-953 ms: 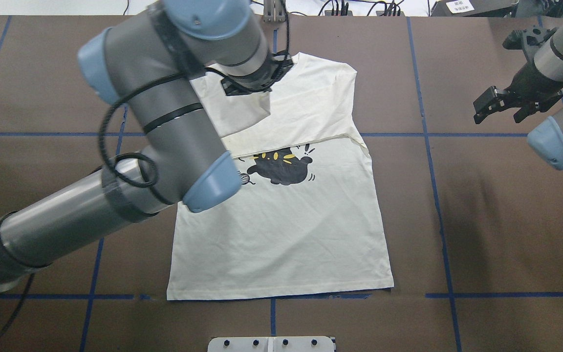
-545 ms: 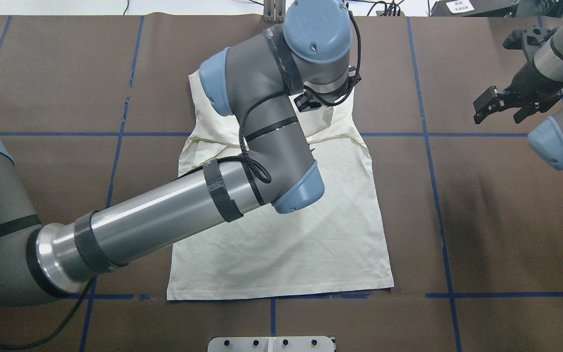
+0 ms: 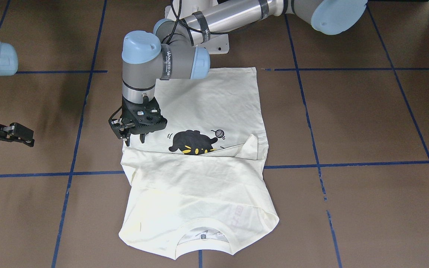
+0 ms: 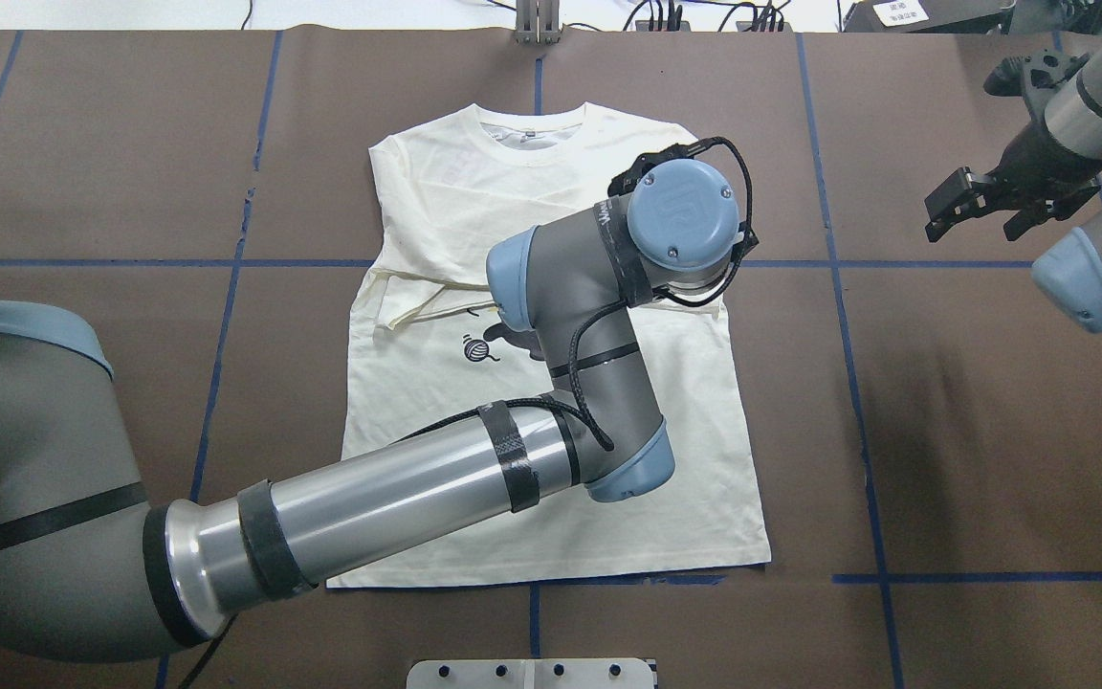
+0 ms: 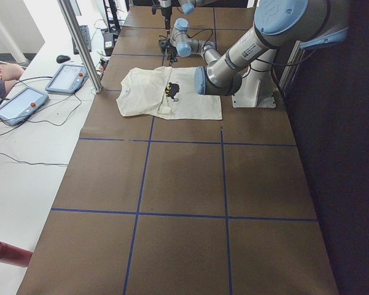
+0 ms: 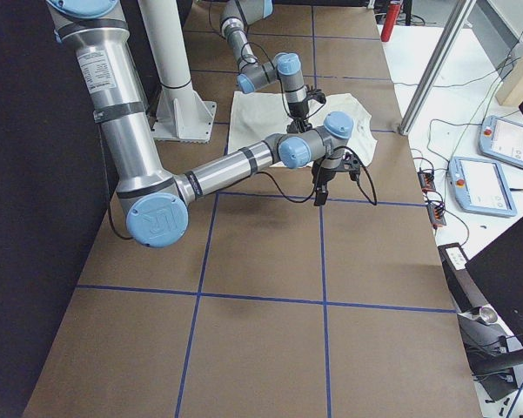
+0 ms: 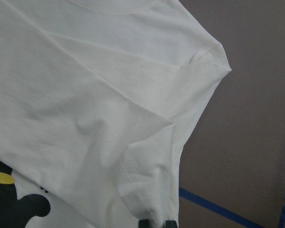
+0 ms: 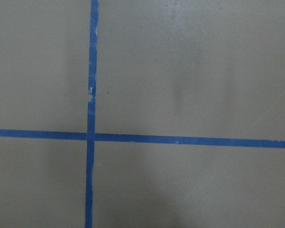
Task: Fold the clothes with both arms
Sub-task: 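Carry the other sleeve across the shirt body with the left gripper, then release the sleeve and move both grippers to the shirt's side edges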
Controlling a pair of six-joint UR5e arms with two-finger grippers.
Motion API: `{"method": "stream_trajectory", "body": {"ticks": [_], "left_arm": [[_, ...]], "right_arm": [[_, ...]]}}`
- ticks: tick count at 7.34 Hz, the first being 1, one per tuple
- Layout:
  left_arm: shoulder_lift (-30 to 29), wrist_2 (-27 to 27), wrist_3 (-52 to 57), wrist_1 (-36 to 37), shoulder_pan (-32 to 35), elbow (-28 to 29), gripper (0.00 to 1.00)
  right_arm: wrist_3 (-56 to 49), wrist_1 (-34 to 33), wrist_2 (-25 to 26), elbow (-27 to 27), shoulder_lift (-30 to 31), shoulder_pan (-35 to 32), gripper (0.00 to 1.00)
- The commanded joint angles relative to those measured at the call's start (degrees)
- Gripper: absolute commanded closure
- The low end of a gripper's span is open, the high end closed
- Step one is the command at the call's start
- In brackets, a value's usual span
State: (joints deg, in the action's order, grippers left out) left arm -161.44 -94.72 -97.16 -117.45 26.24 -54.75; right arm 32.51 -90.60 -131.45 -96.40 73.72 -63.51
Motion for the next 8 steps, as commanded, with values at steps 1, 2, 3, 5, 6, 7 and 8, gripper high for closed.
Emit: {"method": "stream_trajectory", "body": {"ticks": [1, 2, 3, 5, 6, 7, 8], "left_arm": [[1.5, 0.1, 2.8, 0.6, -0.7, -3.7, 0.00], [4.7, -0.4, 7.7, 6.9, -0.7, -8.4, 0.00], [10.9, -0.6, 10.6, 11.9, -0.6, -18.1, 0.00], [22.7, -4.9, 16.8, 15.6, 0.7, -31.1, 0.00], [26.4, -5.9, 21.3, 19.8, 1.6, -36.4, 0.00], [32.5, -7.5, 27.1, 24.2, 3.1, -44.8, 0.00], [38.8, -8.2, 31.5, 29.2, 4.4, -53.8, 0.00]], "right_arm": [[1.9, 0.1, -0.9, -1.3, -0.2, 0.3, 0.00], [5.9, 0.3, -0.7, -3.5, -0.2, 2.1, 0.00], [10.5, 0.3, -0.2, -6.2, -0.2, 4.6, 0.00], [20.7, 0.4, 6.2, -12.8, 0.0, 12.9, 0.00], [27.6, 3.1, 9.9, -15.2, 0.4, 17.8, 0.00], [34.6, 7.9, 13.1, -16.2, 0.9, 22.7, 0.00], [41.2, 11.4, 19.0, -16.9, 1.6, 29.0, 0.00]]}}
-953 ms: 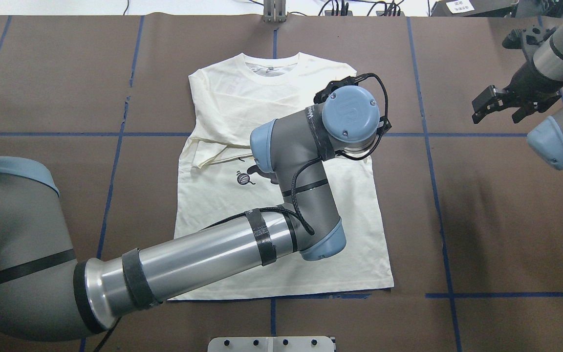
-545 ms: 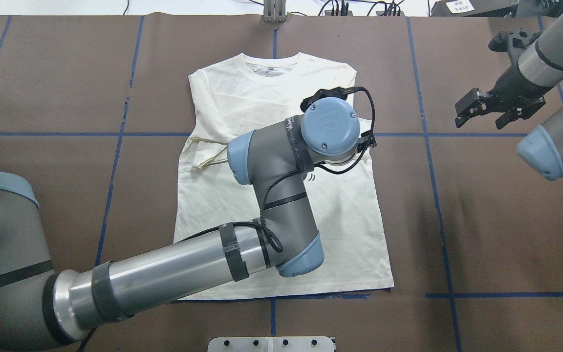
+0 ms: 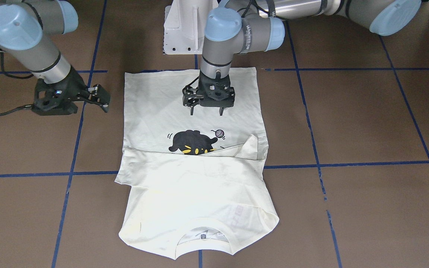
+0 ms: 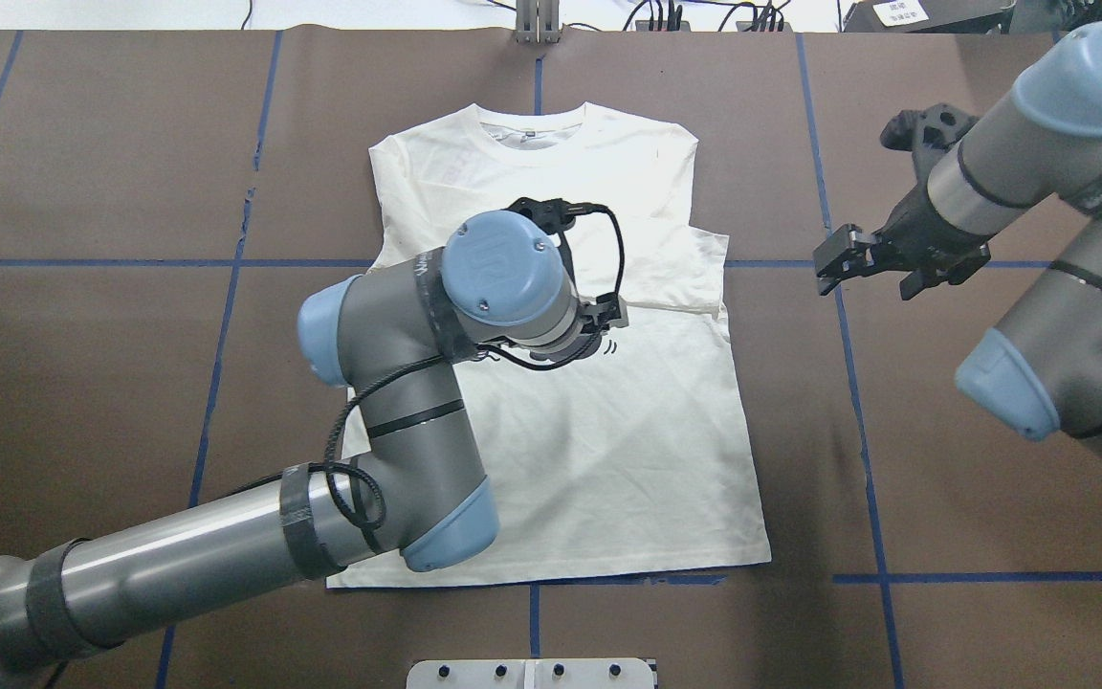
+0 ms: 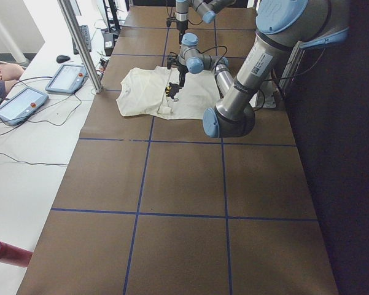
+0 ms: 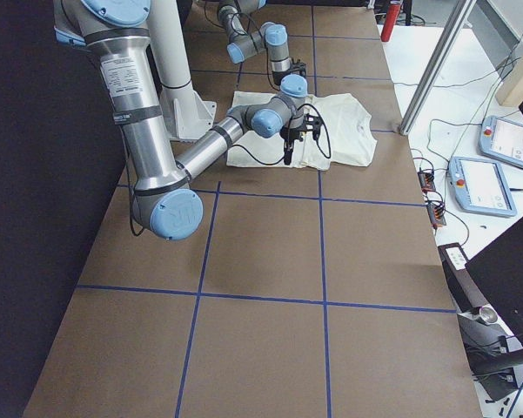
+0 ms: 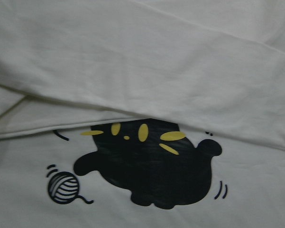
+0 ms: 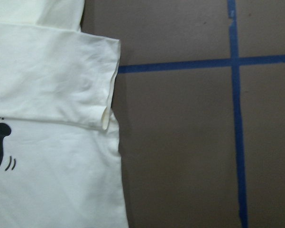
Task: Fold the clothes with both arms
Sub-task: 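Release the sleeve and move both grippers to the shirt's side edges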
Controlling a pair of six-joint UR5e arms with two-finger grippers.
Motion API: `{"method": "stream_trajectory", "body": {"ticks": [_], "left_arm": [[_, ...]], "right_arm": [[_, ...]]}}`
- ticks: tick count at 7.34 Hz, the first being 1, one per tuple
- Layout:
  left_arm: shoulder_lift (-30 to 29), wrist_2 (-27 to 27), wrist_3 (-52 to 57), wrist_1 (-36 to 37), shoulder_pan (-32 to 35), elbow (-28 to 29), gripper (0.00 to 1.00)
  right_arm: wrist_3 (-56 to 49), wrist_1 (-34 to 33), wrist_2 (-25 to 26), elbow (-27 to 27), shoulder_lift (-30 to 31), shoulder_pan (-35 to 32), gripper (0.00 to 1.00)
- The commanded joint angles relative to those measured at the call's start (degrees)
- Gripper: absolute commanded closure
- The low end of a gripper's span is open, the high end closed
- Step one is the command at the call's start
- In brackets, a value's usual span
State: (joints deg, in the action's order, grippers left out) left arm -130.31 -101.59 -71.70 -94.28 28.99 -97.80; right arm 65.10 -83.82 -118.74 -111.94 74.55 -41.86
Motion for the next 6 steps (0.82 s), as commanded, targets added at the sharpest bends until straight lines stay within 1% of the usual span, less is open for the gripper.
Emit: {"method": "stream_trajectory", "body": {"ticks": [1, 2, 3, 4, 6], "left_arm": [[11.3, -1.3, 10.7, 11.0, 2.7, -16.6, 0.00], [14.3, -1.3, 12.1, 12.3, 3.3, -19.6, 0.00], [15.4, -1.2, 12.3, 12.3, 3.4, -20.1, 0.00], [15.4, -1.3, 12.3, 12.3, 3.4, -20.1, 0.00], [15.3, -1.3, 12.2, 12.3, 3.4, -20.7, 0.00]], "right_arm": [[10.3, 7.0, 10.9, -1.9, 3.5, 13.8, 0.00], [14.3, 10.6, 14.7, -2.8, 7.0, 19.6, 0.00], [17.7, 14.9, 19.6, -3.2, 10.7, 24.8, 0.00], [18.2, 15.4, 20.5, -3.4, 12.8, 26.7, 0.00], [18.6, 15.3, 20.5, -3.6, 13.9, 27.4, 0.00]]}}
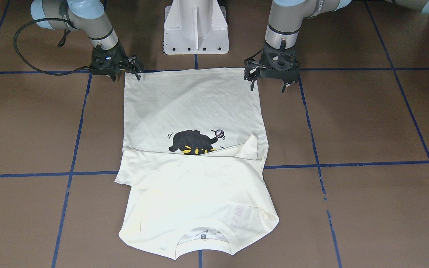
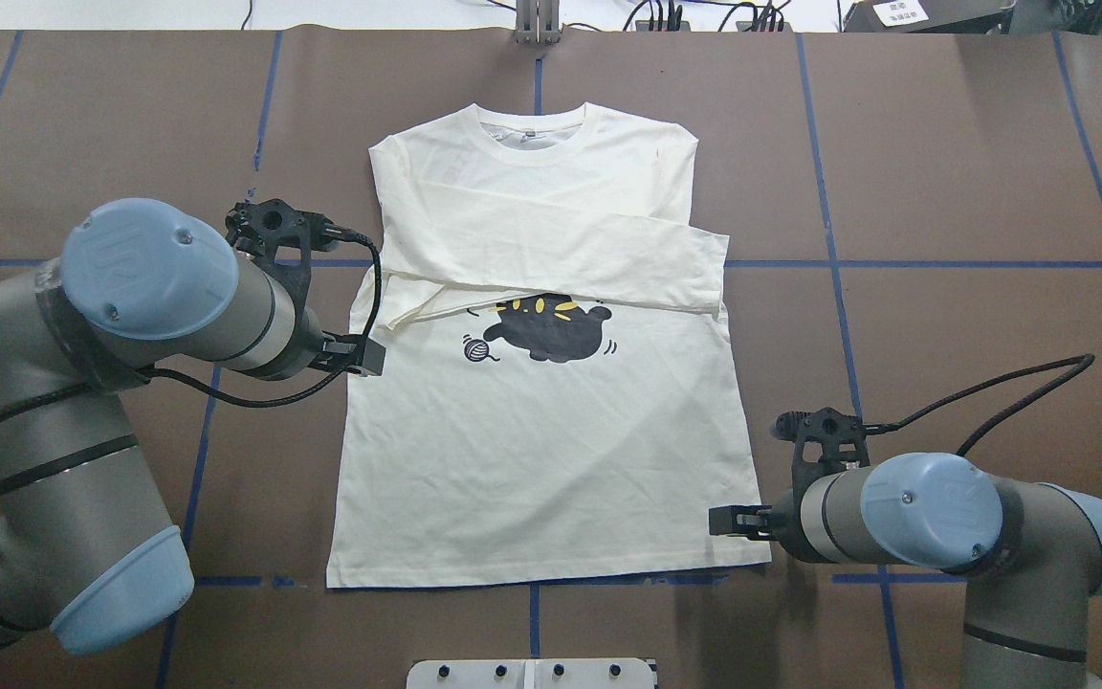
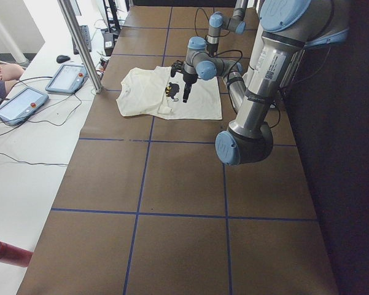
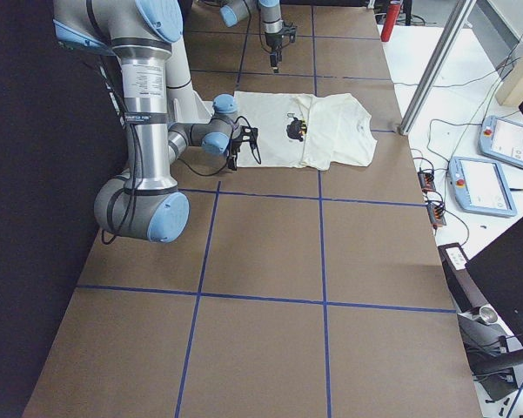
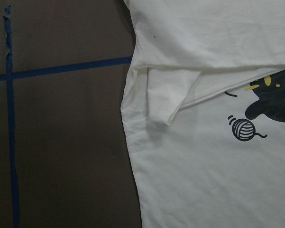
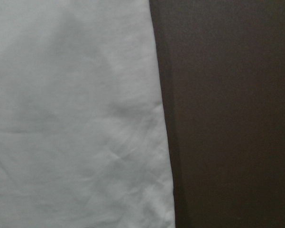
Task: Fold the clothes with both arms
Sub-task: 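Release the sleeve and move both grippers to the shirt's side edges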
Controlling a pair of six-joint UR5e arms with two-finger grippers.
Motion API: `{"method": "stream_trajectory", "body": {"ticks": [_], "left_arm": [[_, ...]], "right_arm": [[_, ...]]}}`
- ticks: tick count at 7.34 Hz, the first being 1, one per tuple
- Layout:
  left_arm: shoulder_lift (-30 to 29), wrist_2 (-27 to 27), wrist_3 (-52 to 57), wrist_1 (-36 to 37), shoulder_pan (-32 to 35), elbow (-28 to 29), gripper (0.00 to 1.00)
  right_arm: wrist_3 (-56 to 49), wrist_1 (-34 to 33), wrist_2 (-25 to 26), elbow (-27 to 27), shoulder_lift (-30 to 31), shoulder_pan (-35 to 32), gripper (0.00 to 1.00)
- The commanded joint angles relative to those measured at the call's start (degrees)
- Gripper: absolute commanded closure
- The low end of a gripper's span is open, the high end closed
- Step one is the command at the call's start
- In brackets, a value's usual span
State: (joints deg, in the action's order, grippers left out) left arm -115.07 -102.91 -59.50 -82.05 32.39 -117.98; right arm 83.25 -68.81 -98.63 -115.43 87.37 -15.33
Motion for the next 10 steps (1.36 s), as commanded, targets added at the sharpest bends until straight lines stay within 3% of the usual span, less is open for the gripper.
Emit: {"method": "stream_trajectory", "body": {"ticks": [1, 2, 5, 6, 9, 10], "left_arm": [[-0.1, -0.1, 0.0, 0.1, 0.0, -0.5, 0.00], [-0.2, -0.1, 0.0, 0.1, 0.1, -0.5, 0.00], [-0.3, -0.1, -0.1, 0.0, 0.0, -0.4, 0.00], [-0.3, -0.1, -0.1, 0.0, 0.0, -0.4, 0.00], [-0.2, -0.3, -0.9, -0.8, -0.1, -0.1, 0.00], [1.6, -2.5, -5.6, -4.3, -0.1, 0.1, 0.00]], "right_arm": [[0.5, 0.3, 0.1, -0.2, 1.0, 0.9, 0.05], [1.2, 0.2, 0.1, -0.2, 1.0, 1.2, 0.18], [1.7, 0.2, -0.1, -0.5, 0.5, 1.3, 0.92], [1.7, 0.2, 0.1, -0.5, 0.5, 1.3, 1.00], [1.7, 0.1, -0.4, -2.1, 1.0, 1.1, 1.00], [1.7, 0.1, -0.5, -2.9, 0.9, 1.1, 1.00]]}}
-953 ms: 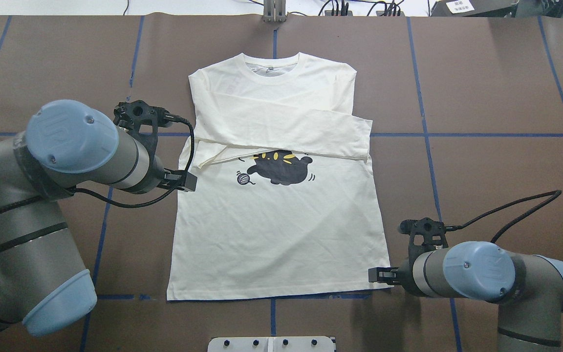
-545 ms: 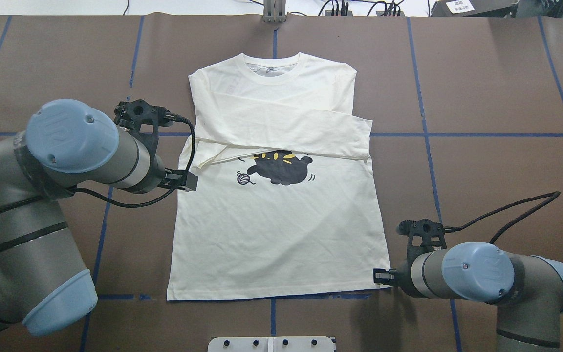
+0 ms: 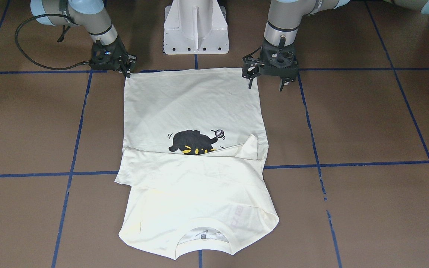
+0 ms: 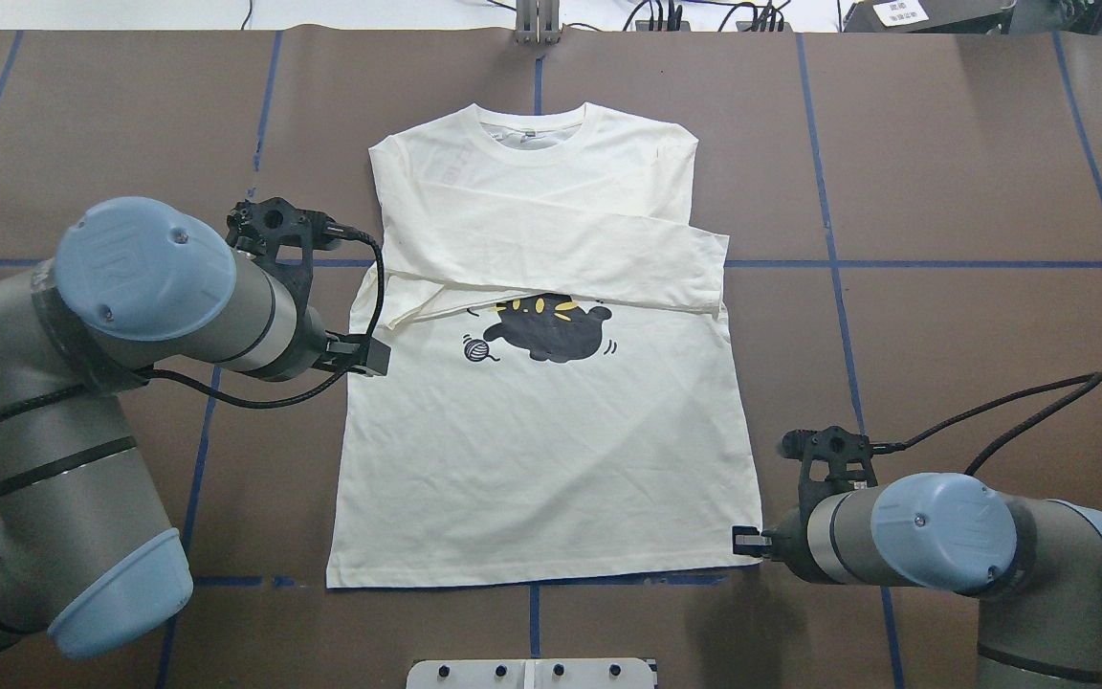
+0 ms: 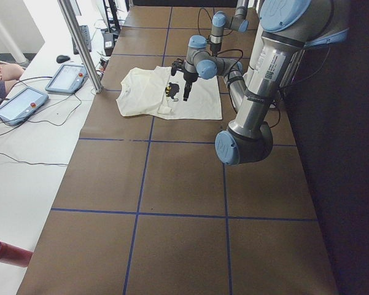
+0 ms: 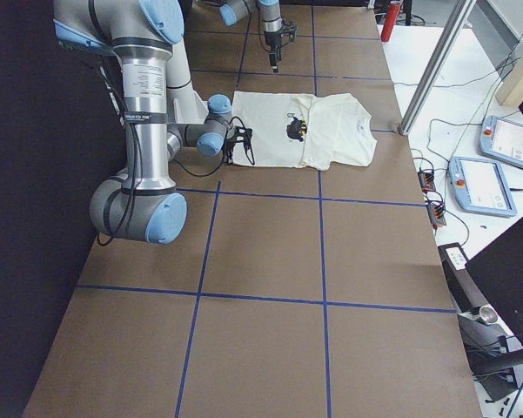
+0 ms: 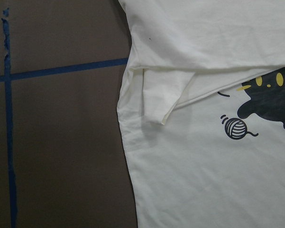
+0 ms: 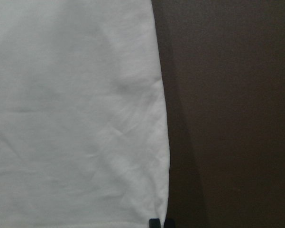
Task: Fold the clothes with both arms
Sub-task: 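Release the sleeve and move both grippers to the shirt's side edges, then lower both grippers and grasp the hem corners nearest the robot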
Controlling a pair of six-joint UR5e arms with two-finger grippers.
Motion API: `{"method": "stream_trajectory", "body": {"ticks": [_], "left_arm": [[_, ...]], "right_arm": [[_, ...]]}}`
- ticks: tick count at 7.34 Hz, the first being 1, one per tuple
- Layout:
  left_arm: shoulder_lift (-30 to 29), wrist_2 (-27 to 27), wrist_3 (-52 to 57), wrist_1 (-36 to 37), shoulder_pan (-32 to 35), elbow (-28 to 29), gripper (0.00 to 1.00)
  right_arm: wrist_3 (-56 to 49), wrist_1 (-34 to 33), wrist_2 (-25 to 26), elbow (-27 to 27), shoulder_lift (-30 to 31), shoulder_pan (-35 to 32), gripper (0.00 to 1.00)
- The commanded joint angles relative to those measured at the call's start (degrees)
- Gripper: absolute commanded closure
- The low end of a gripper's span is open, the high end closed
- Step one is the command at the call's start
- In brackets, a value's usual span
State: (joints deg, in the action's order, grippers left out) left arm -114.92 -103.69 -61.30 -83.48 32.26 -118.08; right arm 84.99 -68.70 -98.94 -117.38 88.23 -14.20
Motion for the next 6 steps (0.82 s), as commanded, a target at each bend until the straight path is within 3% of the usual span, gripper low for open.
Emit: {"method": "stream_trajectory", "body": {"ticks": [1, 2, 4, 6], "left_arm": [[7.0, -3.0, -8.5, -8.4, -0.3, -0.5, 0.00], [10.6, -2.7, -15.0, -13.5, -1.6, -0.7, 0.00], [12.1, 0.8, -26.5, -14.2, -11.7, 0.0, 0.01], [12.4, 3.5, -32.8, -13.6, -18.4, 0.2, 0.11]], "right_arm": [[0.0, 0.1, -0.3, -2.4, 0.1, -0.2, 1.00], [0.0, 0.0, -0.3, -2.8, -0.2, -0.1, 1.00], [0.0, 0.1, -1.6, -3.9, -0.3, -0.6, 1.00], [0.0, 0.1, -3.4, -4.3, -0.6, -2.0, 1.00]]}}
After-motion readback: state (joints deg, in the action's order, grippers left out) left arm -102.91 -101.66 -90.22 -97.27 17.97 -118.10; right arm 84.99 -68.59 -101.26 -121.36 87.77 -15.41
